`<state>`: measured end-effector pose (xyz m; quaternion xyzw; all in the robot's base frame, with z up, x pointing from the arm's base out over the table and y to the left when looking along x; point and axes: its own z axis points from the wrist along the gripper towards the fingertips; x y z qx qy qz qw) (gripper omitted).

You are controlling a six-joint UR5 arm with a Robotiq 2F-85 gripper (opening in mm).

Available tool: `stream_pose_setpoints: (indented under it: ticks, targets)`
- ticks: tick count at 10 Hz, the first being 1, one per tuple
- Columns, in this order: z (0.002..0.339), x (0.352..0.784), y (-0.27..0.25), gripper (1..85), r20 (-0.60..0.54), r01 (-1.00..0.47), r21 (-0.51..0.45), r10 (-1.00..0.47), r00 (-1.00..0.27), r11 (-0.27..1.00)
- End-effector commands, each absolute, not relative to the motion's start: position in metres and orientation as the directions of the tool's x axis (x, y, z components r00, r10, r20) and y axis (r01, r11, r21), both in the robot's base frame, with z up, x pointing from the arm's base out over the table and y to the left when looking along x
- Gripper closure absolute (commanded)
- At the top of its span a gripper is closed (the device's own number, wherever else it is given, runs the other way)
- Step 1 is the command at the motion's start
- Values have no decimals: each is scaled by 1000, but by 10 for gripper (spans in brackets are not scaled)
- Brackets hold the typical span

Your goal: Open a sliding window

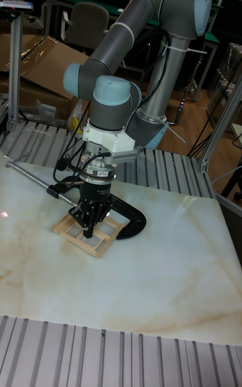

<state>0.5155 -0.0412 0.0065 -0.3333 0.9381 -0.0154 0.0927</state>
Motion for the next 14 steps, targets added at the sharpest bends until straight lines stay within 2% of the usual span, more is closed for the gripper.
stream_pose_setpoints:
  ticks: [1,14]
  targets:
    - [8,515,-42,850,-169,-614,-85,-619,-767,784]
    - [6,506,-56,850,-126,-596,-95,-603,-787,798]
